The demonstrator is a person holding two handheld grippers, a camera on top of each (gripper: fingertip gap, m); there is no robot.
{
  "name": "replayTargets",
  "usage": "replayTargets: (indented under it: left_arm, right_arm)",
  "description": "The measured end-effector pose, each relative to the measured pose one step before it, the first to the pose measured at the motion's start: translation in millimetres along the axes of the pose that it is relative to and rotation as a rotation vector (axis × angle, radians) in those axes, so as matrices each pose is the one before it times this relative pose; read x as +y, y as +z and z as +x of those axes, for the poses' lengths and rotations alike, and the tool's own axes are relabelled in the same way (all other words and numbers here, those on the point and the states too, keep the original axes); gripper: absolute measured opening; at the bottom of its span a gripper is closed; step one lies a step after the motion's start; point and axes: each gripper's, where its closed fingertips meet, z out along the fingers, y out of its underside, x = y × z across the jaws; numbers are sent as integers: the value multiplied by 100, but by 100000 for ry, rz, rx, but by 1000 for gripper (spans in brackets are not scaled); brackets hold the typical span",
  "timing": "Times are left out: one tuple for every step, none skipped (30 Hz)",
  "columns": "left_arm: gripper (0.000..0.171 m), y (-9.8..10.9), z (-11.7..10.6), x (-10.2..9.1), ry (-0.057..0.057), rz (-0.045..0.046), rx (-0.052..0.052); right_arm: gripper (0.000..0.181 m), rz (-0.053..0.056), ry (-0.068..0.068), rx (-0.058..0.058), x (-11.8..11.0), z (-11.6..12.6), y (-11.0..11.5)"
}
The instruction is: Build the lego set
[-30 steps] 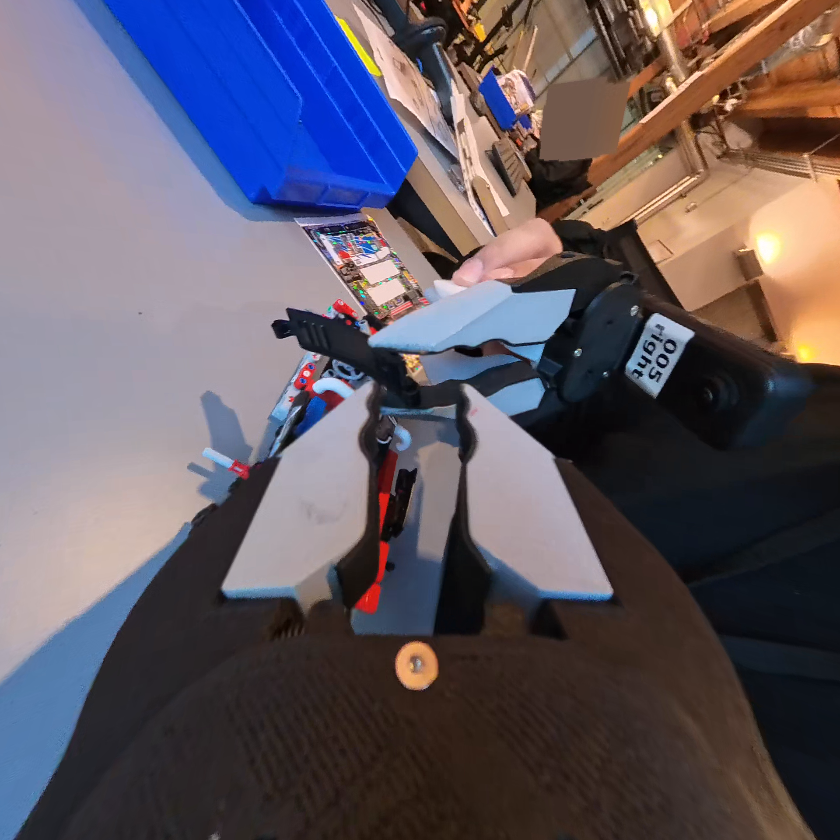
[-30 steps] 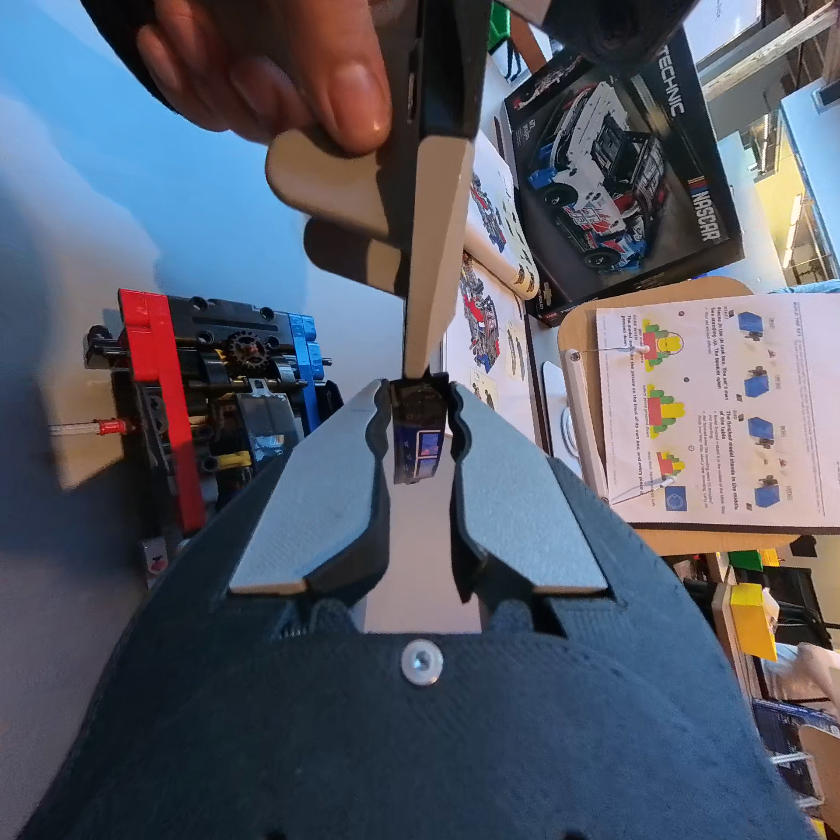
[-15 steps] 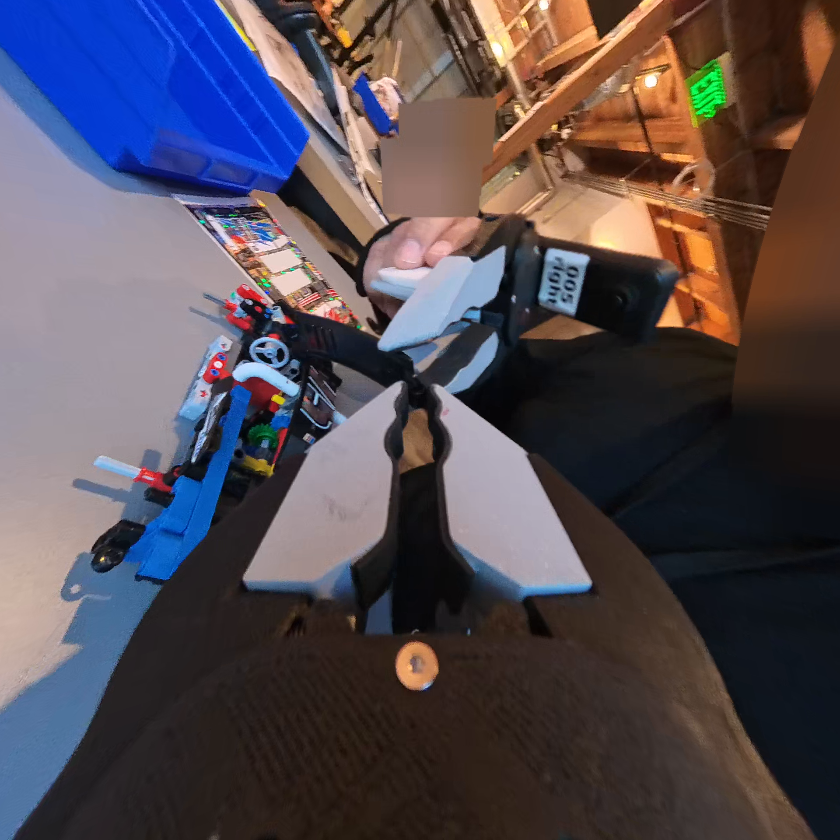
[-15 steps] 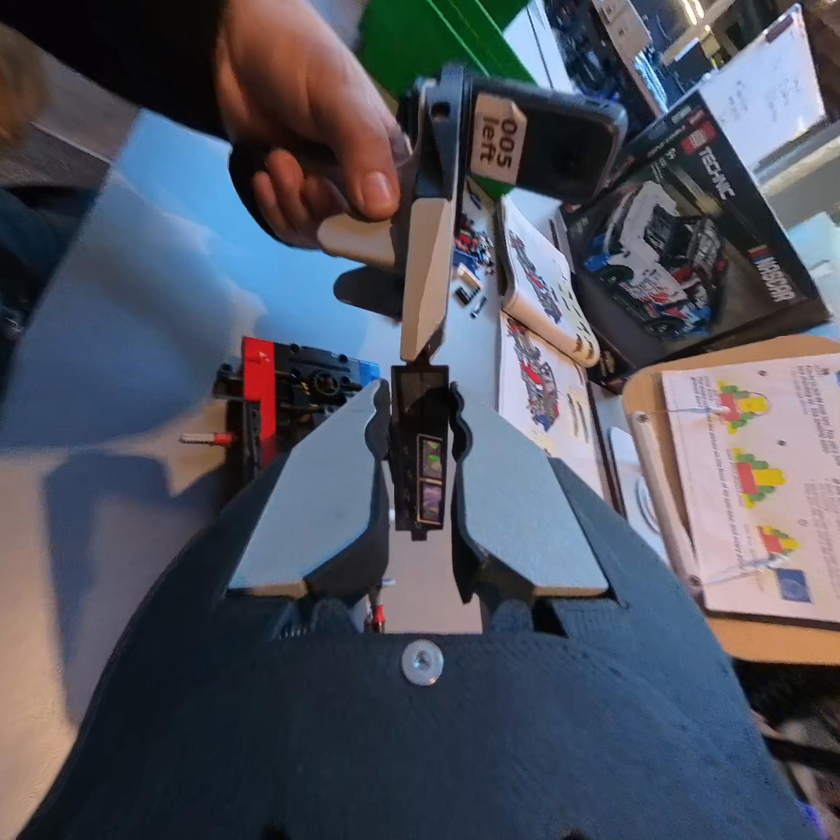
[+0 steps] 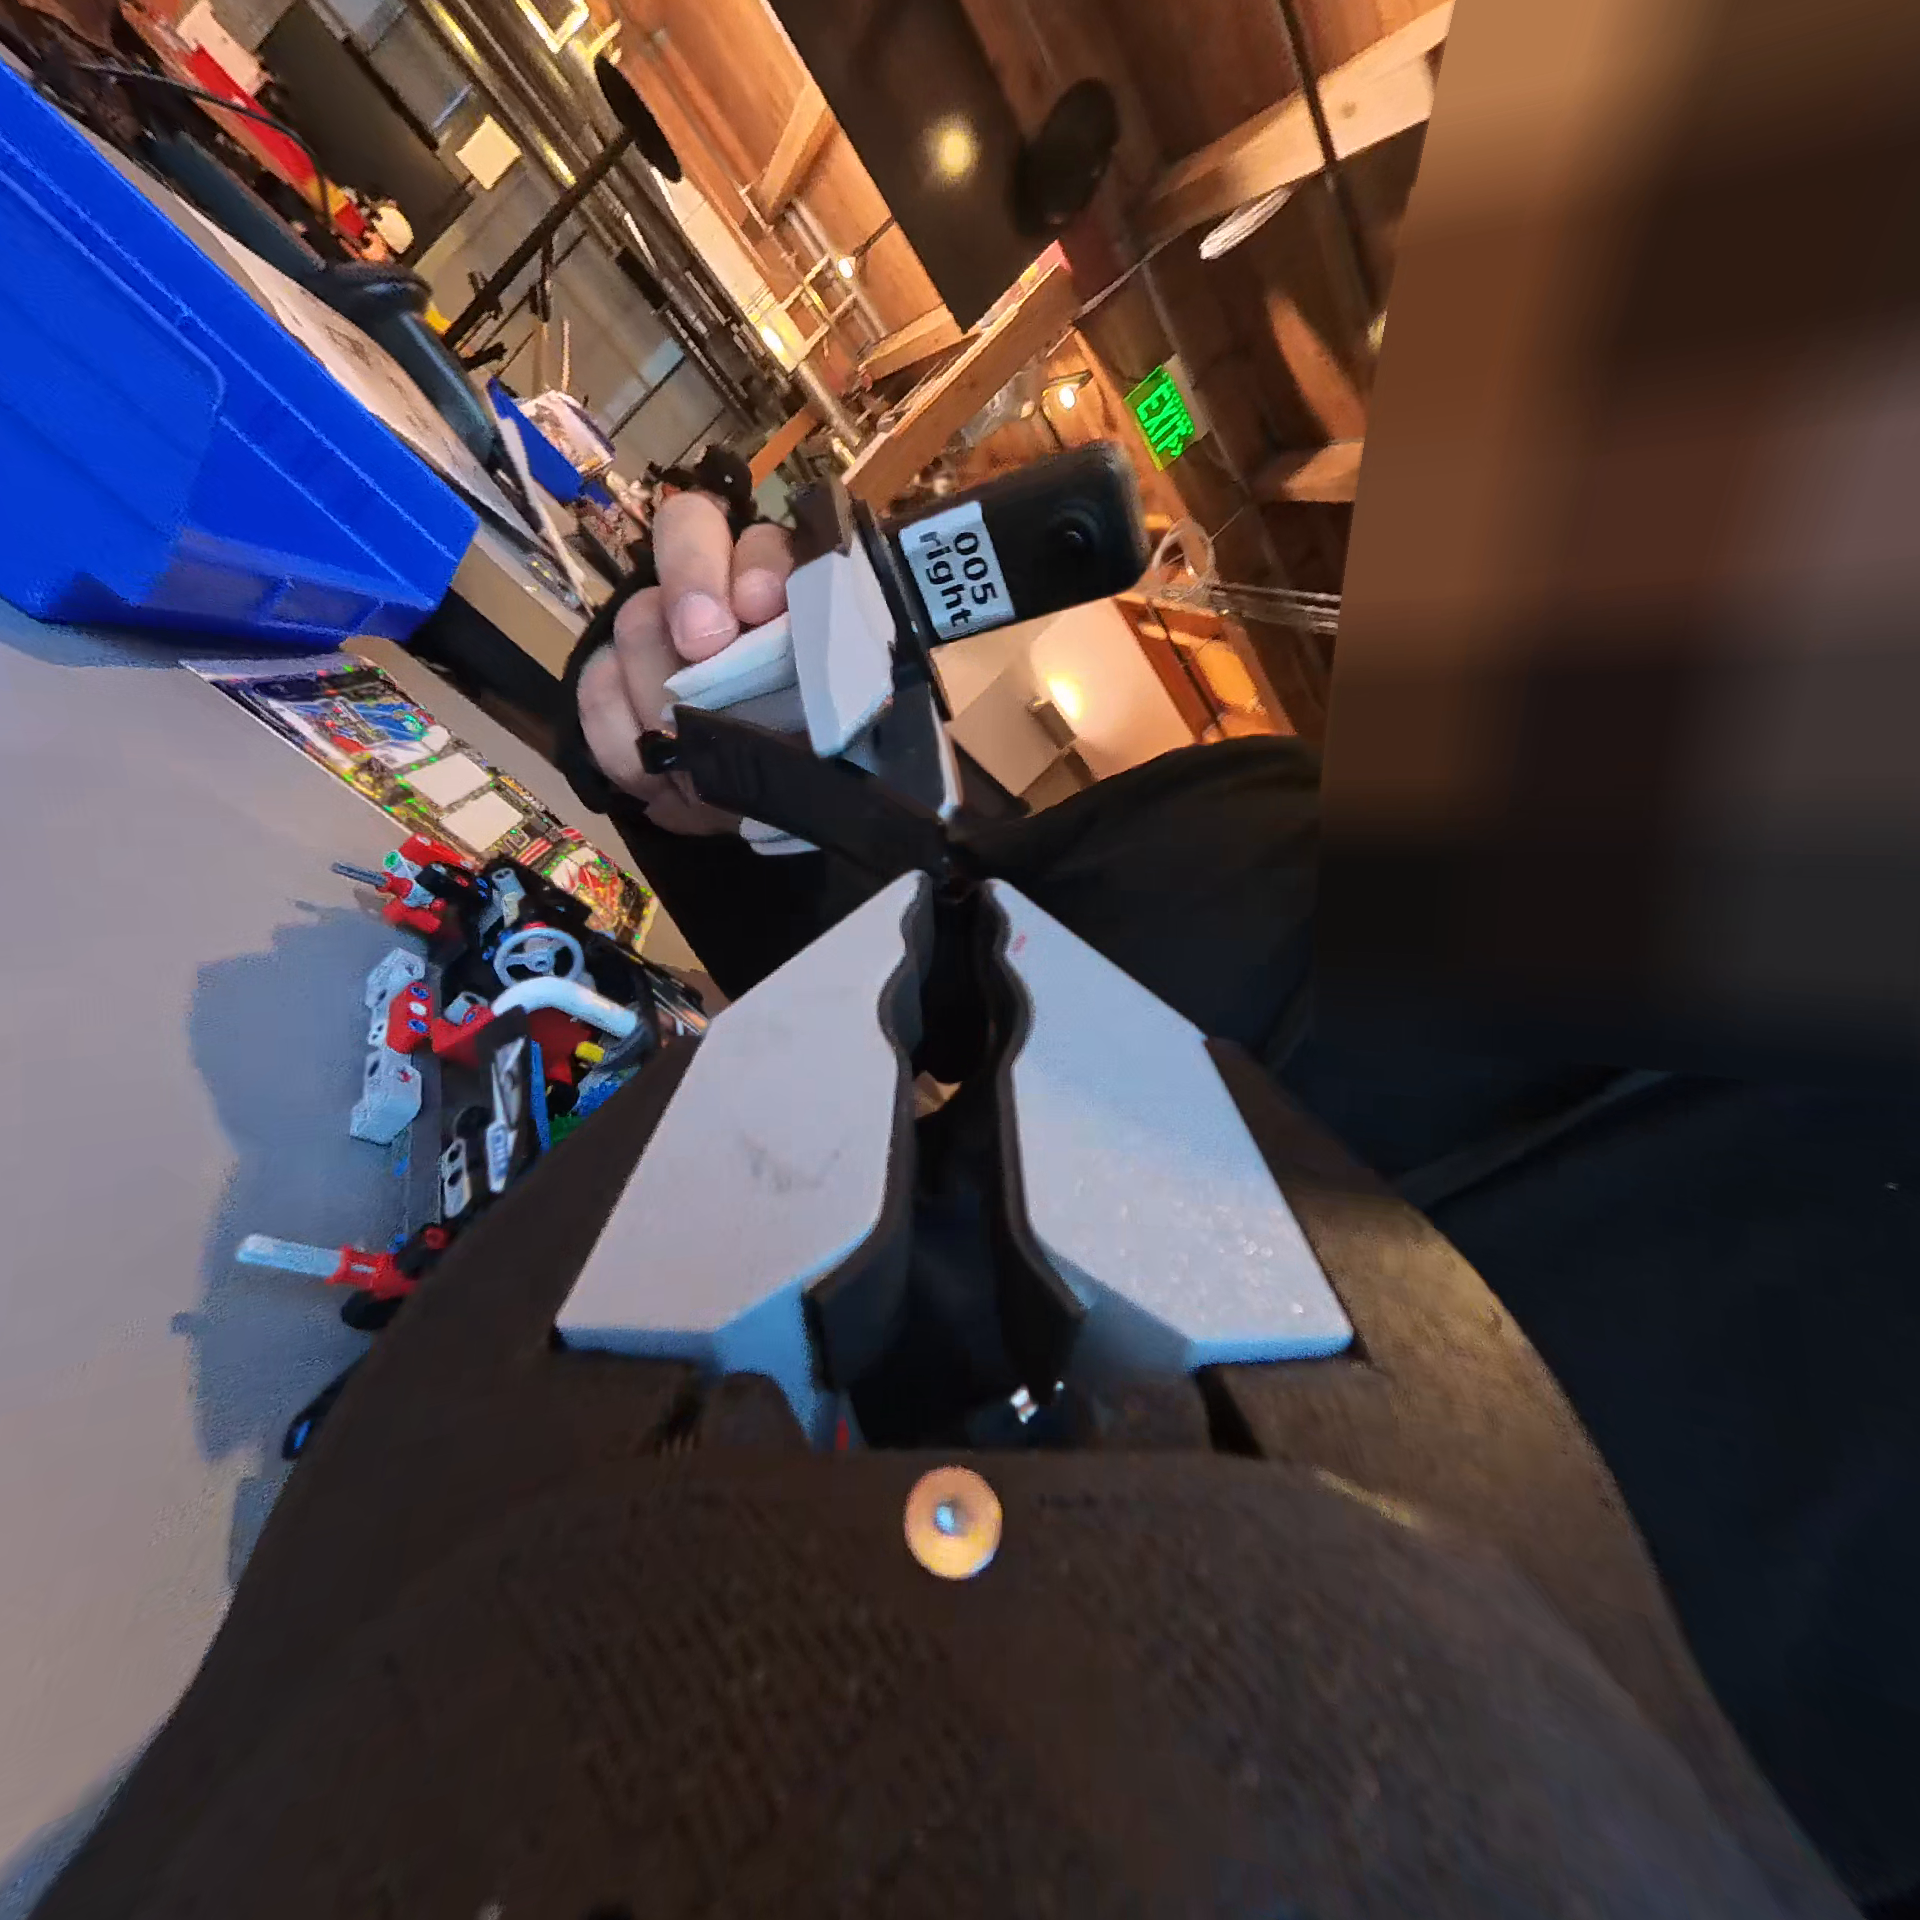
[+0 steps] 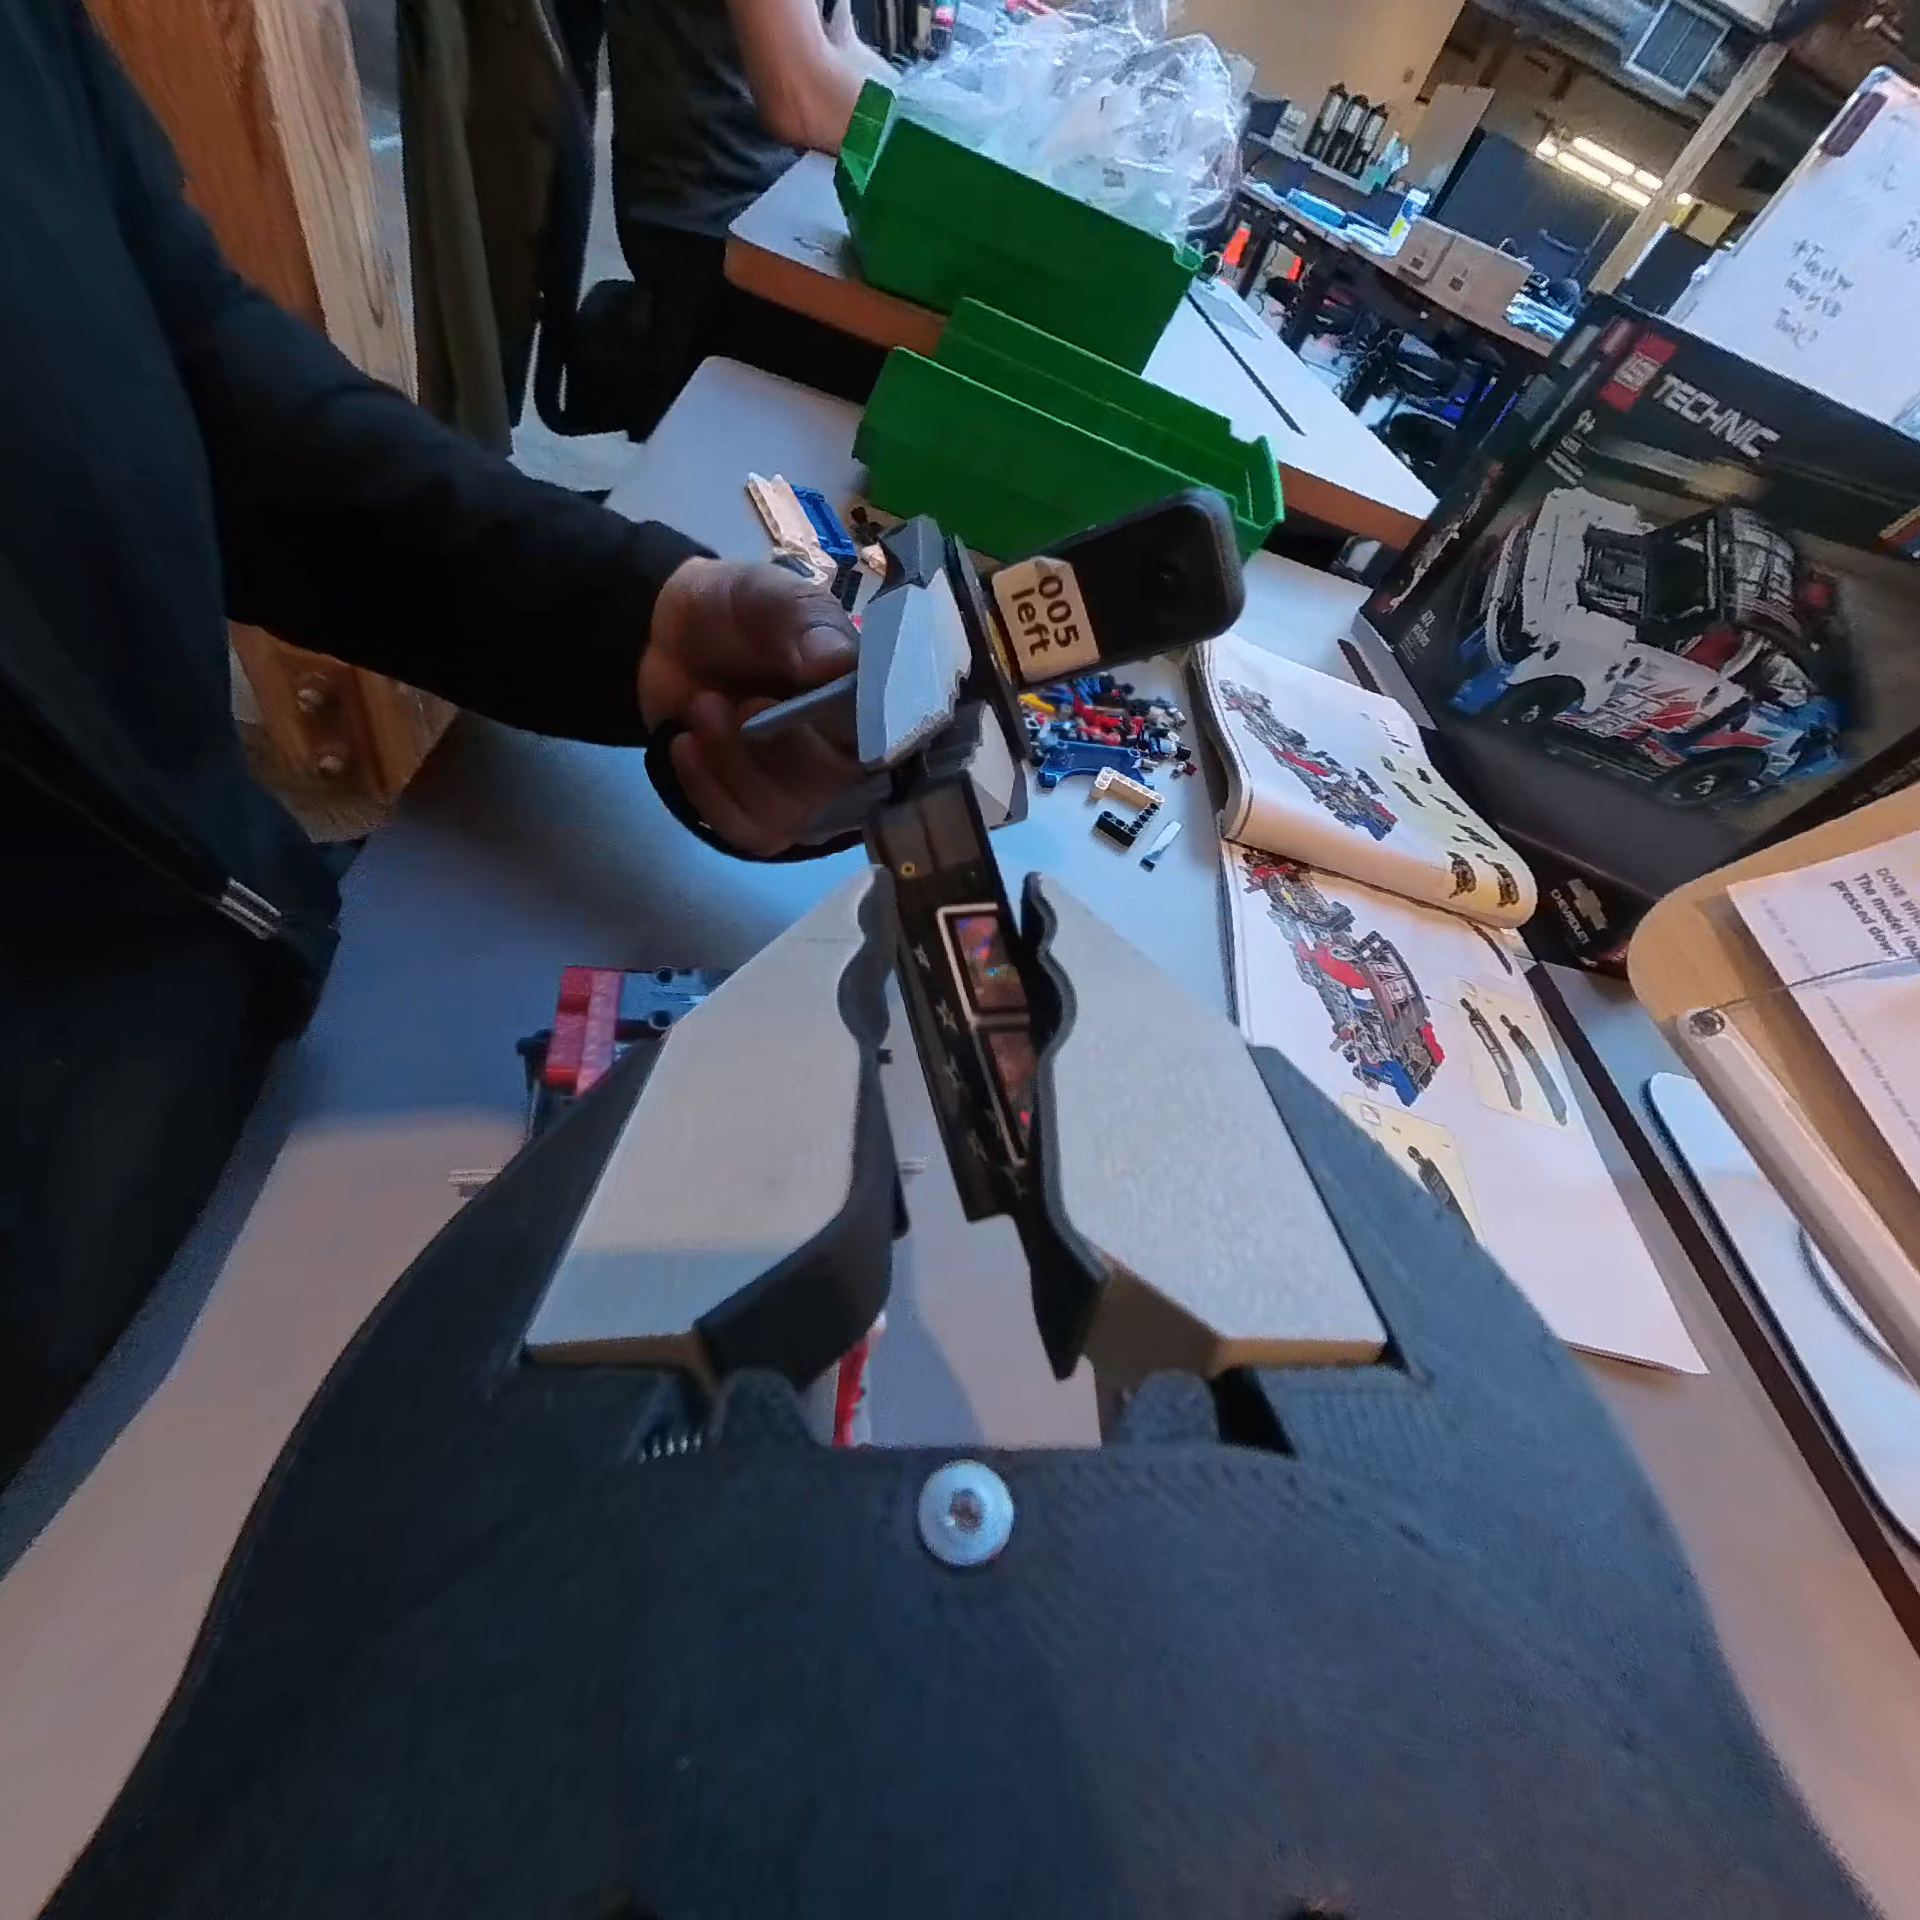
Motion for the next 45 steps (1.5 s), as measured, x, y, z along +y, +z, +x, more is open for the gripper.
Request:
replayTargets:
  left_arm:
    - [5, -239, -162, -241, -1422, 1098, 1432]
    - [5, -185, -185, -215, -1309, 902, 1267]
    - [5, -123, -129, -177, -766, 701, 1201]
    - [5, -67, -47, -181, -466, 894, 1535]
    - [5, 8, 25, -136, -705, 818, 1927]
    - [5, 57, -60, -73, -958, 659, 1385]
    - [5, 103, -162, 18, -851, 164, 622]
    - [5, 106, -171, 37, -606, 156, 404]
    - [5, 5, -111, -83, -435, 909, 474]
    - [5, -14, -110, -64, -601, 534, 210]
    - [5, -19, -161, 18, -355, -2, -333]
    - [5, -32, -176, 25, -225, 34, -595]
    - [5, -38, -151, 1, -510, 101, -441]
    - [5, -69, -187, -1, -719, 64, -593]
    - [5, -97, -247, -18, -452, 202, -1052]
    - [5, -122, -305, -20, 398, 53, -1831]
    - [5, -136, -323, 21, 1122, -324, -2418]
    - [5, -126, -273, 52, 1215, -567, -2531]
    - [5, -98, -181, 103, 1612, -1117, -2327]
    - [6, -50, -78, 94, 1817, -954, -2092]
    - [6, -27, -50, 56, 1916, -856, -2144]
    - [6, -1, -103, 80, 1830, -995, -2423]
    - [6, -3, -118, 32, 1336, -653, -2379]
    - [6, -8, -107, -24, 868, -227, -1884]
    - [7, -41, -41, -92, 463, 292, -1220]
    - [7, -92, 21, -137, 282, 661, -861]
    - [8, -166, -33, -138, 361, 693, -1094]
    - [9, -221, -72, -105, 476, 711, -1536]
    - [9, -241, -97, -64, 371, 596, -1823]
    - [8, -257, -15, -10, 713, 426, -1422]
    - [8, -308, -61, 6, 428, 441, -1788]
    - [9, -357, -157, 35, 289, 389, -2420]
    - [12, -394, -263, 108, 468, -20, -3325]
    - [14, -417, -286, 204, 965, -469, -3828]
    - [14, -430, -214, 233, 1445, -486, -3532]
    - [15, -394, -184, 273, 1603, -593, -3498]
    - [16, -348, -211, 341, 1719, -924, -3710]
    - [17, -277, -230, 402, 1881, -1365, -3744]
    - [17, -174, -226, 517, 2025, -2068, -3644]
    - [20, -31, -162, 532, 1839, -2485, -3177]
    - [22, 90, -45, 527, 1642, -2675, -2290]
    - [22, 178, 60, 492, 1589, -2654, -1507]
    - [22, 243, 96, 394, 1496, -2321, -1138]
    - [22, 289, 134, 300, 1456, -1977, -817]
    - [22, 289, 134, 220, 1519, -1717, -626]
  right_arm:
    - [20, 105, 916, -402, 196, 296, 35]
    - [20, -11, 719, -605, 201, 238, 5]
    - [20, 74, 551, -803, 184, 171, -40]
    - [23, 179, 558, -975, 182, 136, -61]
    - [24, 141, 724, -1209, 182, 98, -49]
    - [27, 97, 927, -1425, 202, 52, -42]
    - [27, 1, 1018, -1085, 201, 85, -20]
    - [26, 107, 927, -761, 173, 99, -15]
    - [26, 484, 805, -877, 95, 47, -23]
    - [25, 352, 546, -699, 100, 42, -30]
    - [25, -258, 280, -610, 170, 29, -18]
    - [25, -514, 371, -581, 195, 32, 3]
    - [25, -557, 671, -624, 187, 27, 22]
    - [24, -816, 877, -500, 215, 41, 30]
    - [24, -1108, 900, -184, 263, 83, 46]
    - [24, -1377, 919, -38, 302, 83, 69]
    - [24, -1443, 932, -21, 291, 72, 78]
    - [24, -1009, 781, -40, 195, 16, 48]
    - [24, -325, 440, -135, 60, -62, 20]
    - [24, 79, 355, -107, -24, -83, -4]
    - [24, -90, 598, -131, -2, -78, -4]
    - [24, -367, 785, -223, 61, -53, -13]
    - [24, -232, 845, -63, 86, -20, -29]
    - [24, 32, 927, 105, 57, 13, -58]
    - [24, 104, 1120, 104, 22, 13, -99]
    - [24, 86, 1295, 0, 27, -4, -136]
    - [24, 86, 1468, 147, 31, 24, -175]
    - [24, 44, 1611, 317, 72, 52, -216]
    - [24, 37, 1503, 156, 69, -15, -219]
    - [23, 20, 1227, 138, 56, -56, -216]
    - [23, -547, 968, 470, 91, -51, -196]
    - [24, -1312, 638, 783, 178, -42, -171]
    - [24, -1840, 237, 933, 234, -42, -135]
    - [24, -2189, -92, 1179, 274, -2, -116]
    - [23, -2246, -250, 1190, 294, -1, -79]
    - [23, -2395, -56, 503, 316, -60, -49]
    - [23, -2683, 377, -151, 348, -112, 10]
    - [23, -3099, 628, -449, 387, -113, 93]
    - [24, -3551, 442, -535, 418, -111, 177]
    - [23, -3442, 54, -562, 363, -147, 259]
    - [23, -3051, -279, -857, 280, -230, 337]
    - [24, -3056, -544, -809, 270, -249, 393]
    - [24, -3281, -802, -454, 273, -236, 416]
    - [24, -3515, -1232, -286, 282, -241, 392]
    - [24, -3425, -1625, -60, 248, -241, 339]
